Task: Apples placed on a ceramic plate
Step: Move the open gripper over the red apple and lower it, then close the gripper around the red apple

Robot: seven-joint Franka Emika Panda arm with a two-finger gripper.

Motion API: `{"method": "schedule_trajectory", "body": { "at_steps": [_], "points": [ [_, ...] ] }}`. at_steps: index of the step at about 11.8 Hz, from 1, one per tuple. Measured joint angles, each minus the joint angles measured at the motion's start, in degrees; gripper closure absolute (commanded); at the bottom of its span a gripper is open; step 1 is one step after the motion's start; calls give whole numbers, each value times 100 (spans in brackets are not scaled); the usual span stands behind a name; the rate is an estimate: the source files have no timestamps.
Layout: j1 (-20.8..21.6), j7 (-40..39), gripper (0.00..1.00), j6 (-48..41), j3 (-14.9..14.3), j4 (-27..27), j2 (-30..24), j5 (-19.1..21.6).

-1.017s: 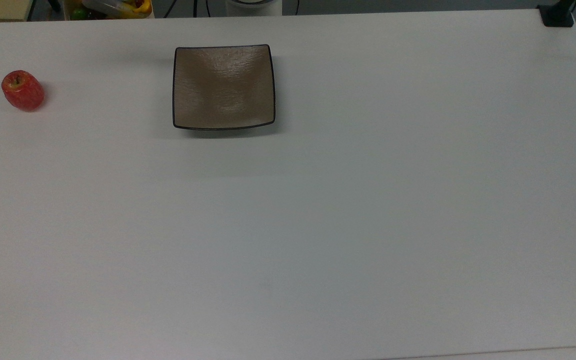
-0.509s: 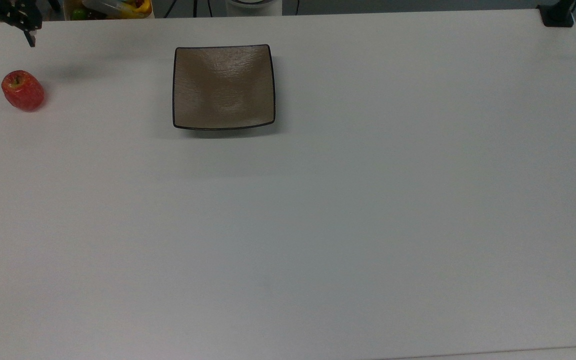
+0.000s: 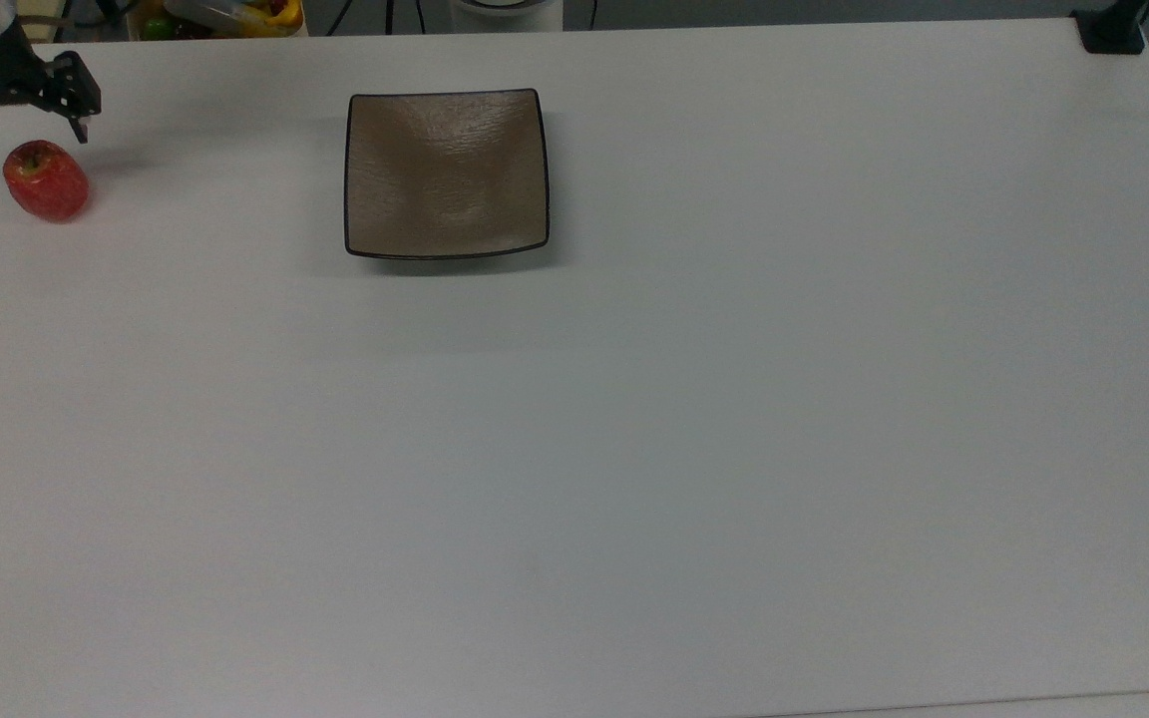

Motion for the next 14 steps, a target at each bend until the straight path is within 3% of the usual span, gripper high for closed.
{"method": "schedule_trajectory", "body": {
  "at_steps": [3, 7, 8, 9, 11, 12, 14],
  "points": [
    [-108, -66, 0, 709, -1, -335, 193, -362],
    [-121, -93, 0, 1079, 1, -461, 422, -387],
    [-115, -98, 7, 1186, 8, -481, 488, -387],
    [-109, -100, 28, 1253, 23, -489, 543, -387],
    [-106, -126, 86, 1299, 46, -489, 583, -388],
    [-106, -154, 98, 1303, 48, -487, 581, -388],
    [-105, -185, 98, 1305, 48, -484, 574, -388]
  ]
}}
